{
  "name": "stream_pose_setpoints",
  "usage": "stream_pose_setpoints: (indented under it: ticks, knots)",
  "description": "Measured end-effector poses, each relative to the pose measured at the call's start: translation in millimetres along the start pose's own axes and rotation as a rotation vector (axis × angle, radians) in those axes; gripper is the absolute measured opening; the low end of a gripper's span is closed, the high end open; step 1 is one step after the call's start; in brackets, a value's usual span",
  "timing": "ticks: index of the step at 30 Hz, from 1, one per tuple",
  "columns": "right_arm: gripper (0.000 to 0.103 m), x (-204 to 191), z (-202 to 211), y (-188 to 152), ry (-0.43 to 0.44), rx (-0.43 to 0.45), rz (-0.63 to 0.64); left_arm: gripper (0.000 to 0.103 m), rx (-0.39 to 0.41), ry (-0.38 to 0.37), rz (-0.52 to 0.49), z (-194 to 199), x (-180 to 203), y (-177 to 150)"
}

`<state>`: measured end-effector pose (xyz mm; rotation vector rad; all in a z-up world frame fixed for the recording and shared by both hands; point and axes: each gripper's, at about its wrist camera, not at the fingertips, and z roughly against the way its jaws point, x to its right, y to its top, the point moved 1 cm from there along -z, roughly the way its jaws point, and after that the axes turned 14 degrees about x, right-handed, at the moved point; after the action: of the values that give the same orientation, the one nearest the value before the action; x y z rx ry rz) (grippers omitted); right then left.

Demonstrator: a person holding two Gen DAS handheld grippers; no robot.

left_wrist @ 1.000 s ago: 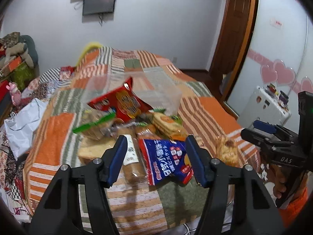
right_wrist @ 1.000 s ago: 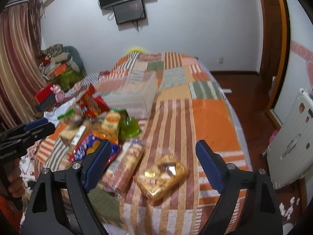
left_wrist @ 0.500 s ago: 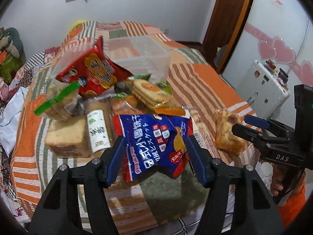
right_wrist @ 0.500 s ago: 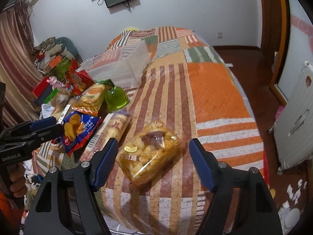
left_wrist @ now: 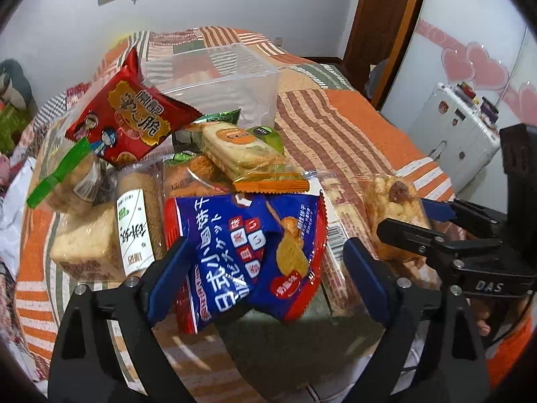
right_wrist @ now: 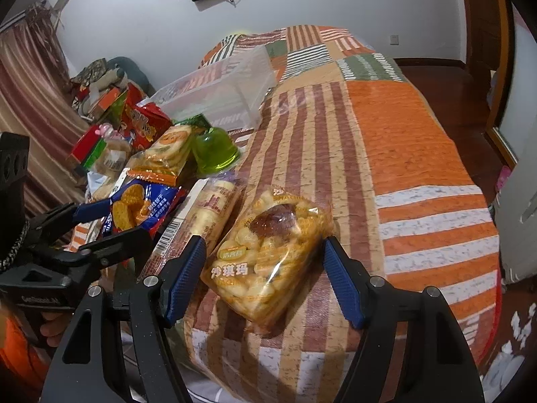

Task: Organize snacks
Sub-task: 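Grasp the blue cracker bag with the left tool while the right tool grasps the clear puffed-snack bag, then lift both bags and release them into the clear plastic box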

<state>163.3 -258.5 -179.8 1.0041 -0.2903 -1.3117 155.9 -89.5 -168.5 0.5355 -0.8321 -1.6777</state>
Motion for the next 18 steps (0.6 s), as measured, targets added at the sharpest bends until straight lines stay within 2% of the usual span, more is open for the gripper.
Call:
stream_pose_setpoints:
  ticks: [3,6,8,10,18]
  knots:
    - [0.068,-1.6,-1.7,0.6,0.003,0.002,0.002,0.095,0.005,0.020,-0.015,-6.5,2.4,-0.8]
    - [0.065,-1.7,-1.4,0.2,0.000,0.011,0.003,0.095,0.017,0.017,0.019,-9.9,-3.6,-0.1]
    - [0.059,-0.8,-1.1,0.2,0.000,0.015,0.002,0.092,0.023,0.021,0.040,-10.9,-8.1,-0.3]
    - [0.057,0.1,-0.8,0.9,0.005,0.021,-0.005,0.086,0.030,0.031,0.044,-9.9,-10.4,-0.3]
    - [0.050,1.8,1.3,4.0,-0.003,0.045,-0.005,0.076,0.052,0.016,0.071,0.2,-17.0,0.2]
